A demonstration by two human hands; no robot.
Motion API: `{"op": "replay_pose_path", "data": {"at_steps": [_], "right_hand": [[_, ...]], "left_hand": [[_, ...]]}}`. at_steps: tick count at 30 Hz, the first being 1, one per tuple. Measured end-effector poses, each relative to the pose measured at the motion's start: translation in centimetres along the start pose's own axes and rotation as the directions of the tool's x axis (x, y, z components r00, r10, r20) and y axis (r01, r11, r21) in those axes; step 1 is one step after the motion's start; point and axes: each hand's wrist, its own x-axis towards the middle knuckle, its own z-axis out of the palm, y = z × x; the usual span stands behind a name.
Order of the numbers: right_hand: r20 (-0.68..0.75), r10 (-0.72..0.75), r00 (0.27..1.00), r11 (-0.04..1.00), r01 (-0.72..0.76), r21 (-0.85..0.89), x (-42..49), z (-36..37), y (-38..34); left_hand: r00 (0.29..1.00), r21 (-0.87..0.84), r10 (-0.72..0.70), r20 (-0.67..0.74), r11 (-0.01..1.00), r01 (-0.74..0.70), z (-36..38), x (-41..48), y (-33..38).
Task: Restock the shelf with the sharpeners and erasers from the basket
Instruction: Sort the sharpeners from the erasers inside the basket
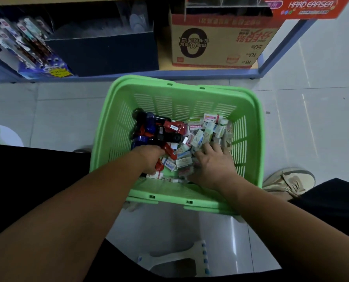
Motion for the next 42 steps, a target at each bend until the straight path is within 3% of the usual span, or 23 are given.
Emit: {"op": "replay_pose_path", "data": {"at_steps": [5, 10, 14, 18, 22, 26, 30, 33, 36, 42], "right_hand": [[0.039, -0.089, 0.995, 0.994, 0.092, -0.062, 1.7, -3.3, 1.2], [-0.038, -0.202, 0.979, 0.979, 0.203, 0.025, 3.0, -3.7, 0.6], [-0.024, -0.245, 0.969, 0.959, 0.246, 0.14, 4.1, -2.8, -0.3], [-0.018, -0.263, 0.965, 0.962, 0.263, 0.071, 3.5, -1.9, 0.1], [-0.091, -0.17, 0.981, 0.981, 0.178, 0.08, 3.1, -1.7, 1.6], [-0.104, -0.177, 0.979, 0.984, 0.179, 0.011, 3.4, -2.4, 1.5], [-0.057, -0.148, 0.987, 0.989, 0.148, -0.011, 3.3, -2.0, 2.0], [-0.043, -0.153, 0.987, 0.988, 0.154, 0.019, 3.3, -1.9, 2.1], [-0.066, -0.147, 0.987, 0.986, 0.151, 0.068, 3.3, -1.9, 2.3], [-0.098, -0.076, 0.992, 0.944, 0.104, 0.312, 3.5, -2.3, 2.6]], "left_hand": [[0.999, -0.063, 0.013, -0.046, 0.998, -0.016, -0.6, 1.0, 2.2], [0.985, 0.287, 0.118, -0.126, 0.955, -0.077, -0.6, 0.3, 2.7], [0.978, 0.412, 0.109, -0.178, 0.911, -0.027, -0.7, 0.8, 3.3], [1.0, 0.271, -0.004, 0.0, 0.963, 0.004, -0.2, 0.6, 3.8], [0.993, 0.069, -0.059, 0.098, 0.996, 0.052, 0.6, 0.7, 3.5], [0.975, -0.085, -0.118, 0.187, 0.987, 0.135, 0.7, 0.6, 4.2], [0.957, -0.248, -0.206, 0.202, 0.935, 0.253, 1.3, 0.9, 4.8], [0.961, -0.355, -0.158, 0.228, 0.906, 0.233, 1.9, 1.1, 5.3], [0.949, -0.508, -0.183, 0.257, 0.81, 0.294, 1.1, 0.3, 5.0], [0.968, -0.719, -0.123, 0.218, 0.65, 0.245, 1.0, 0.1, 3.9]]}}
